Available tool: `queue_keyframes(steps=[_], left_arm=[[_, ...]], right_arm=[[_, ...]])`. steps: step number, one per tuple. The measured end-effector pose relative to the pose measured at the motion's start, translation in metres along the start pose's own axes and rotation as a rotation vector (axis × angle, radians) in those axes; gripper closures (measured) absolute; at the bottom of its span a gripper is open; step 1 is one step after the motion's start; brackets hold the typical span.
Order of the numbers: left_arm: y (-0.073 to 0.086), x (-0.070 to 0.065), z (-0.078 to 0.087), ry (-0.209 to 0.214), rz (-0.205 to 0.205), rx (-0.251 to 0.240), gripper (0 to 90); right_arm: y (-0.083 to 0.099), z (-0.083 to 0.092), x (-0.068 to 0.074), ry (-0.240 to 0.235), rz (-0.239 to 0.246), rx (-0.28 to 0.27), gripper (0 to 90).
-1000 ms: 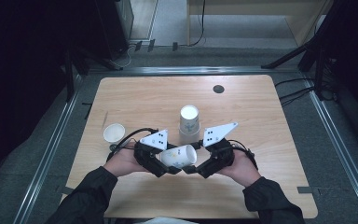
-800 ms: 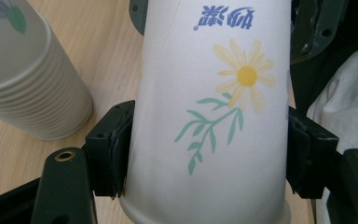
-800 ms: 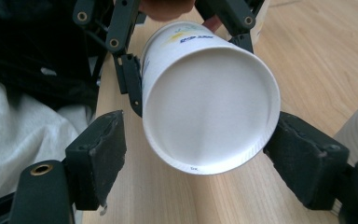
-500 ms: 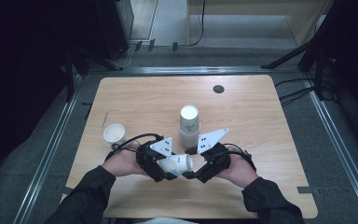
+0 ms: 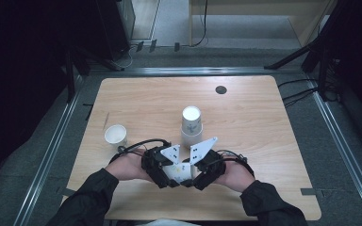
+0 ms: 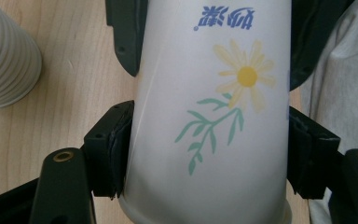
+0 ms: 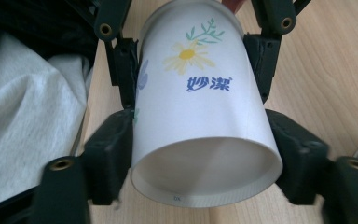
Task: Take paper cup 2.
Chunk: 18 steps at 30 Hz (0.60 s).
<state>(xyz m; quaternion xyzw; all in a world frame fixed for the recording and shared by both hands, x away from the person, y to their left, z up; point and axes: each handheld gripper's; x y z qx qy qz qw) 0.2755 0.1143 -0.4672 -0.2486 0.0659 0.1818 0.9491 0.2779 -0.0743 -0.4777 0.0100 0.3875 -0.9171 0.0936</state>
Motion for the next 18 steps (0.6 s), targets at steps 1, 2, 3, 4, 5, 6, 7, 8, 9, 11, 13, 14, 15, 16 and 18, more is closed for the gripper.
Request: queue_keyframes(steps=[1,2,3,4,5,6,7,8,9,11,13,14,15,16,18], left_arm=[[0.0,0.0,-0.001,-0.001,0.002,0.002,27.6],[0.0,0.0,-0.001,0.001,0.003,0.002,27.6],[0.001,0.0,-0.001,0.003,0.002,0.0,27.6],[0.001,0.001,-0.001,0.008,0.002,-0.002,27.3],[0.001,0.001,0.0,0.015,0.004,-0.007,26.9],[0.002,0.002,0.0,0.019,0.005,-0.012,26.3],[0.002,0.003,0.001,0.017,0.001,-0.019,25.1],[0.002,0.003,0.002,0.016,0.002,-0.027,22.8],[0.003,0.003,0.003,0.011,0.007,-0.035,20.1],[0.003,0.004,0.005,0.009,0.015,-0.06,17.8],[0.003,0.006,0.009,0.016,0.027,-0.086,15.6],[0.003,0.007,0.01,0.017,0.033,-0.101,14.9],[0.003,0.008,0.012,0.017,0.039,-0.113,13.7],[0.003,0.009,0.014,0.019,0.05,-0.128,12.9],[0.003,0.01,0.017,0.024,0.062,-0.158,12.8]], right_arm=[[0.0,-0.001,0.0,-0.001,-0.003,0.006,33.3],[0.0,-0.001,0.0,0.002,0.002,0.013,33.6],[0.0,-0.001,0.001,0.003,0.0,0.016,33.7],[-0.001,-0.001,0.001,0.003,-0.003,0.018,33.7],[-0.001,0.0,0.001,0.006,0.002,0.014,33.8],[-0.001,0.0,0.0,0.007,0.007,0.011,33.7],[-0.002,0.001,0.0,0.006,0.008,0.01,33.7],[-0.002,0.002,0.001,0.007,0.005,0.008,33.7],[-0.002,0.004,0.001,0.009,0.007,0.006,33.7],[-0.001,0.006,0.0,0.013,0.002,0.002,33.7],[0.0,0.01,-0.001,0.024,-0.002,-0.007,33.6],[0.001,0.013,-0.002,0.029,-0.006,-0.015,33.6],[0.002,0.015,-0.002,0.036,-0.011,-0.027,33.6],[0.003,0.018,-0.003,0.042,-0.018,-0.037,33.6],[0.004,0.024,-0.005,0.046,-0.033,-0.068,33.6]])
Point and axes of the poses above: each handheld gripper's, and its own axes: z roughly backward along the jaws, y roughly out of its underside, x roughly to its left, and after that the axes turned 15 degrees about z, right-handed
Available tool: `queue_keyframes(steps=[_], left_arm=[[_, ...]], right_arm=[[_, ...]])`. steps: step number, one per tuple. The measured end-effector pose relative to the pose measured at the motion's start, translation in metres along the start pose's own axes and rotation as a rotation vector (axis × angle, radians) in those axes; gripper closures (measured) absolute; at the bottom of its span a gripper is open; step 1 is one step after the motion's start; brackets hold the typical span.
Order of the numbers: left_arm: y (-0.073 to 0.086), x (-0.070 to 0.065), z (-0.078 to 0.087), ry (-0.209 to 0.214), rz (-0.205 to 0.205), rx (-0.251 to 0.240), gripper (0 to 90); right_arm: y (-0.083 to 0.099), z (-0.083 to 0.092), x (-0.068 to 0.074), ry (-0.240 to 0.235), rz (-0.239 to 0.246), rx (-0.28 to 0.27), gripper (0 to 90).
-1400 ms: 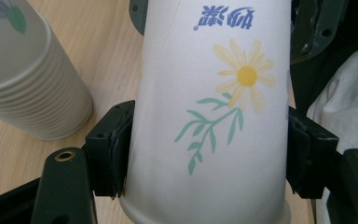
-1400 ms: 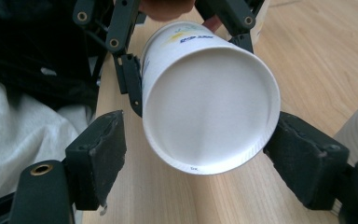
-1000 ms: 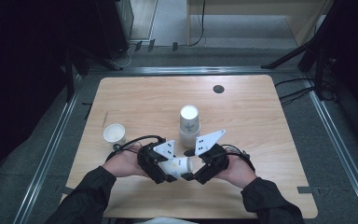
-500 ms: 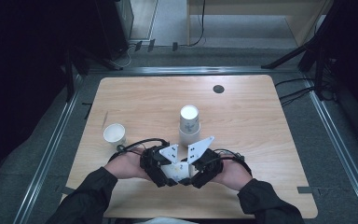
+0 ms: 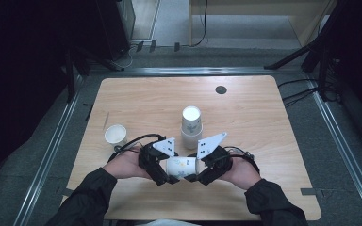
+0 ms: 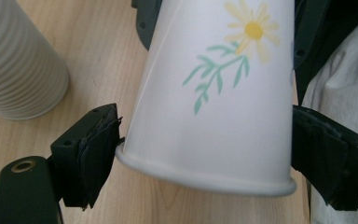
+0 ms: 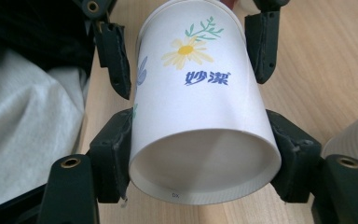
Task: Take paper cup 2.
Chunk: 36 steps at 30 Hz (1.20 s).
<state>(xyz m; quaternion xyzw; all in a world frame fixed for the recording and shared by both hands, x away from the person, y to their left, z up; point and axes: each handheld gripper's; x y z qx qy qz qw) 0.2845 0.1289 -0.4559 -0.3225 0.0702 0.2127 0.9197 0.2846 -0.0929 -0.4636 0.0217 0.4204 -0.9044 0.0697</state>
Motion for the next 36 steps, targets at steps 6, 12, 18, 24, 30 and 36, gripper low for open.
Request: queue_keyframes(steps=[6,12,18,24,30,36], left_arm=[[-0.002,0.002,0.008,0.006,0.04,-0.076,10.1],[-0.004,0.0,0.015,0.058,0.065,-0.173,10.1],[-0.004,0.001,0.02,0.092,0.088,-0.234,11.5],[-0.003,0.001,0.024,0.131,0.089,-0.282,14.4],[-0.001,0.002,0.025,0.138,0.078,-0.276,21.3],[-0.001,0.003,0.028,0.14,0.075,-0.254,24.2]], right_arm=[[0.001,0.013,-0.005,0.0,-0.039,-0.086,33.5],[-0.001,0.021,-0.007,0.009,-0.051,-0.147,33.5],[-0.003,0.027,-0.007,0.011,-0.06,-0.19,33.5],[-0.002,0.028,-0.008,0.007,-0.064,-0.2,33.5],[-0.003,0.027,-0.007,-0.004,-0.066,-0.202,33.8],[-0.001,0.026,-0.007,-0.013,-0.068,-0.192,25.8]])
Point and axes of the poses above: each handheld gripper's, and its own axes: z roughly backward along the jaws, y roughly out of its underside, x roughly to its left, and after that the axes turned 15 degrees about z, right-handed
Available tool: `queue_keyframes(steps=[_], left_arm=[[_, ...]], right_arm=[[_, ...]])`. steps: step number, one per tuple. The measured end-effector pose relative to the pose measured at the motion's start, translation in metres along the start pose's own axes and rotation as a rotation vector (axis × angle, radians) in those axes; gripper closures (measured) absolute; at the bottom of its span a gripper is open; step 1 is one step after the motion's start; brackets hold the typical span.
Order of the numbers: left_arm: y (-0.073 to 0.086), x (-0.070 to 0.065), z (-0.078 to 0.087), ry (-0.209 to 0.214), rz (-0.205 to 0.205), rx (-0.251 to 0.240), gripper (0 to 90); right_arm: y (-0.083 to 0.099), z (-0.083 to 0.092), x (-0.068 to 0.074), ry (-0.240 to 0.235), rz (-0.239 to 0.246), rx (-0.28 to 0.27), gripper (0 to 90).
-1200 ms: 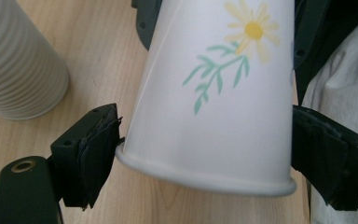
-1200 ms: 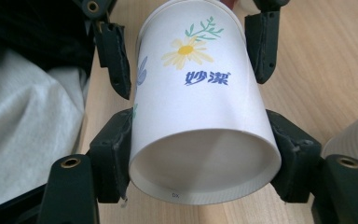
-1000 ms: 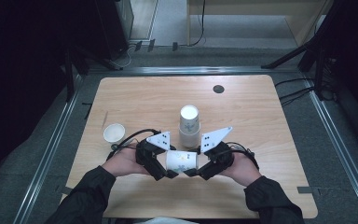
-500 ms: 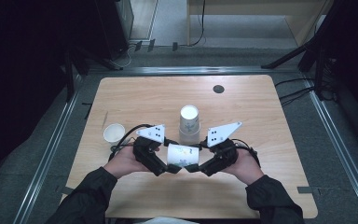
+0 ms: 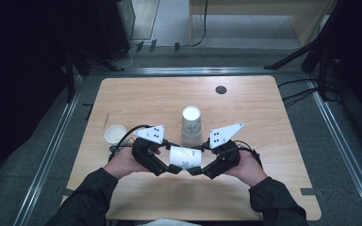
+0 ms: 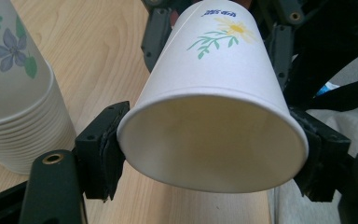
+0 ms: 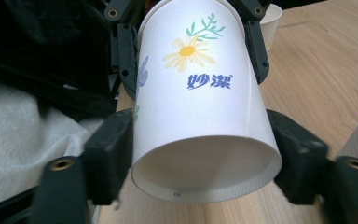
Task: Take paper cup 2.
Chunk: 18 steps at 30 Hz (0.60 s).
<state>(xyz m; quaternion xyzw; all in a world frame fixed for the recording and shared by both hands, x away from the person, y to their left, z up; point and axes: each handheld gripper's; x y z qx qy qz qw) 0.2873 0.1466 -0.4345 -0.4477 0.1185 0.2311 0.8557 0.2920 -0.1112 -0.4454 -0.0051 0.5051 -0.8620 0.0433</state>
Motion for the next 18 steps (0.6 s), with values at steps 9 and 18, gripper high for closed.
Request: queue_keyframes(steps=[9,18], left_arm=[[-0.001,0.001,0.0,-0.064,-0.013,0.076,24.9],[0.001,-0.003,-0.021,-0.145,-0.051,0.239,24.9]], right_arm=[[0.005,-0.007,0.001,0.011,0.016,0.103,23.1],[0.011,-0.018,0.001,0.012,0.04,0.185,23.2]])
Point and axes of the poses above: each handheld gripper's, and its own axes: z roughly backward along the jaws, y roughly out of its underside, x roughly to its left, and after that the axes turned 15 degrees about z, right-handed
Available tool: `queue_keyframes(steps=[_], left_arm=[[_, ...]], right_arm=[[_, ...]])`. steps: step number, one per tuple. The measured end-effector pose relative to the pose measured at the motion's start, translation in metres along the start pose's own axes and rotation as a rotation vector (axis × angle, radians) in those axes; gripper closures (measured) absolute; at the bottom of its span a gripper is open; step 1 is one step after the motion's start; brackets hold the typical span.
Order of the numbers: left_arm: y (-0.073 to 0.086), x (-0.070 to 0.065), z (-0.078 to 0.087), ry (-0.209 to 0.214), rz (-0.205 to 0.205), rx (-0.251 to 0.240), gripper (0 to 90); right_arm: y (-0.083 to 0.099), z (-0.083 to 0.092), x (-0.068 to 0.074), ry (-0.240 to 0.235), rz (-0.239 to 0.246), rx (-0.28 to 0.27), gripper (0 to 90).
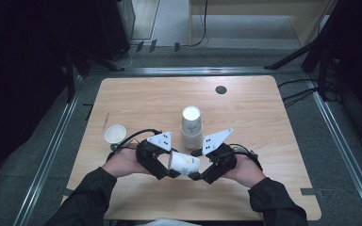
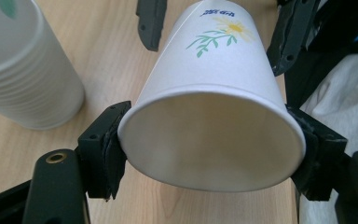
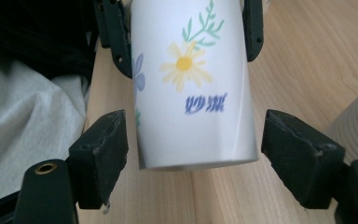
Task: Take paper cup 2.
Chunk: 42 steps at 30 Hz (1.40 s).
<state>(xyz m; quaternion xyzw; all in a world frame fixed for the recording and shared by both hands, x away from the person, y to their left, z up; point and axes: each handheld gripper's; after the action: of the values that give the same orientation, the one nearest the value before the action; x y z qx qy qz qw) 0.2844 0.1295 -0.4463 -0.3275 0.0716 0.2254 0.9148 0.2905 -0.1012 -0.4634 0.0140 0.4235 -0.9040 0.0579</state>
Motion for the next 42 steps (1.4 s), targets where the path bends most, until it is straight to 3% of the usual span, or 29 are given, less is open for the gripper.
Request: queue_keyframes(steps=[5,12,18,24,30,37,42], left_arm=[[-0.001,-0.004,-0.008,-0.028,-0.018,0.061,24.8],[-0.001,-0.007,-0.016,-0.047,-0.038,0.109,24.3],[-0.001,-0.007,-0.018,-0.052,-0.032,0.113,24.2],[-0.001,-0.006,-0.017,-0.044,-0.021,0.099,22.0],[-0.002,-0.002,-0.012,-0.046,0.008,0.05,12.9],[-0.003,0.003,0.001,-0.003,0.041,-0.052,12.5],[-0.003,0.006,0.01,0.017,0.067,-0.131,12.5]], right_arm=[[0.002,-0.008,0.001,-0.013,0.02,0.043,23.9],[0.001,-0.024,0.005,-0.041,0.059,0.12,26.5],[0.001,-0.029,0.005,-0.048,0.061,0.138,33.8],[0.0,-0.027,0.005,-0.043,0.051,0.138,34.2],[-0.001,-0.019,0.003,-0.011,0.044,0.106,33.8],[0.001,-0.003,-0.003,0.036,0.005,0.038,33.7],[0.001,0.005,-0.006,0.044,-0.016,-0.028,33.7]])
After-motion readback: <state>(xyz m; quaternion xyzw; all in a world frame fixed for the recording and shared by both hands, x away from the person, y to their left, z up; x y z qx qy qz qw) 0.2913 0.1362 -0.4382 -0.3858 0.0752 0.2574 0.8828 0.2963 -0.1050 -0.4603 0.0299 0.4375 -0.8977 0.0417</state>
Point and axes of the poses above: each handheld gripper's, and its own axes: z roughly backward along the jaws, y roughly out of its underside, x roughly to its left, and after that the axes turned 15 degrees about z, right-handed
